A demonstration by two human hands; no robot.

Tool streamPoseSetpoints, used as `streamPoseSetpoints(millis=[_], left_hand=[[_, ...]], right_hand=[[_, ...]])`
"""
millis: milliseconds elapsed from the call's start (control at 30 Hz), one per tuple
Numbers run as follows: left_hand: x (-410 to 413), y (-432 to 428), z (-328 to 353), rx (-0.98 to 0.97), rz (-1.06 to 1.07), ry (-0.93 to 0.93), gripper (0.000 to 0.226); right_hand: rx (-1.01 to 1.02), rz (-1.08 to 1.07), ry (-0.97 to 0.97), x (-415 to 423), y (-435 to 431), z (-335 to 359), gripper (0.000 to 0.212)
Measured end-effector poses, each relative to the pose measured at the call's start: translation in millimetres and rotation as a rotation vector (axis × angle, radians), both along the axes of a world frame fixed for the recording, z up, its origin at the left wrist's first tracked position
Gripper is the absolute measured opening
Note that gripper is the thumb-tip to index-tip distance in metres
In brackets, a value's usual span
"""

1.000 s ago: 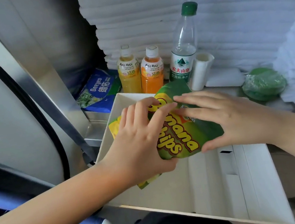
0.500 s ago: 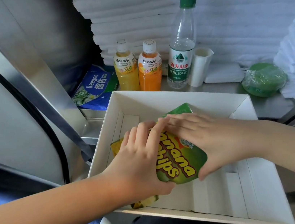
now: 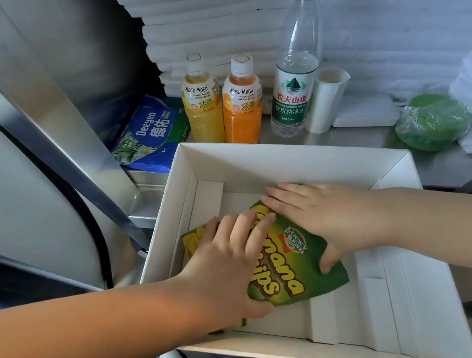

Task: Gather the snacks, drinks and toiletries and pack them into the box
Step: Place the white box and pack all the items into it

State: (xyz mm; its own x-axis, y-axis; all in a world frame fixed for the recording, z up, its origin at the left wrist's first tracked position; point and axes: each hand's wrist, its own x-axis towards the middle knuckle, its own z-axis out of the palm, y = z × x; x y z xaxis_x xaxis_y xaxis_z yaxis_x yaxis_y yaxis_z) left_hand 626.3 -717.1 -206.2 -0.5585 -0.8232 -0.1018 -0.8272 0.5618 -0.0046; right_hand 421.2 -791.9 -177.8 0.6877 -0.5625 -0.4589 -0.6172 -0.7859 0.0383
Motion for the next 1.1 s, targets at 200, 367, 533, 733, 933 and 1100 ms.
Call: streamPoseSetpoints(millis=[200,367,533,733,933,1100], left_hand=[[12,-3,6,0.202,0.044,-0.159,0.119],[11,-5,15,0.285,0.077,-0.309,0.124],[4,-6,20,0.280,0.105,-0.352,0.130],[7,-6,23,0.284,0.064,-0.291,0.125],[23,-11,27,0.356,-0.002,-0.231,0.124],[26,-12,28,0.365,-0.026,-0.231,0.125]], right_hand=[[0.118,-0.051,-0.009,0,10,-13,0.140],[0.123,-0.065,0.017,6,14,-21,0.146],[0.083,-0.052,0.042,9,18,-23,0.146],[0.068,0.047,0.015,9,12,-17,0.144],[0.083,0.146,-0.014,7,-4,-10,0.146],[0.128,0.143,0.023,10,-9,-10,0.148]])
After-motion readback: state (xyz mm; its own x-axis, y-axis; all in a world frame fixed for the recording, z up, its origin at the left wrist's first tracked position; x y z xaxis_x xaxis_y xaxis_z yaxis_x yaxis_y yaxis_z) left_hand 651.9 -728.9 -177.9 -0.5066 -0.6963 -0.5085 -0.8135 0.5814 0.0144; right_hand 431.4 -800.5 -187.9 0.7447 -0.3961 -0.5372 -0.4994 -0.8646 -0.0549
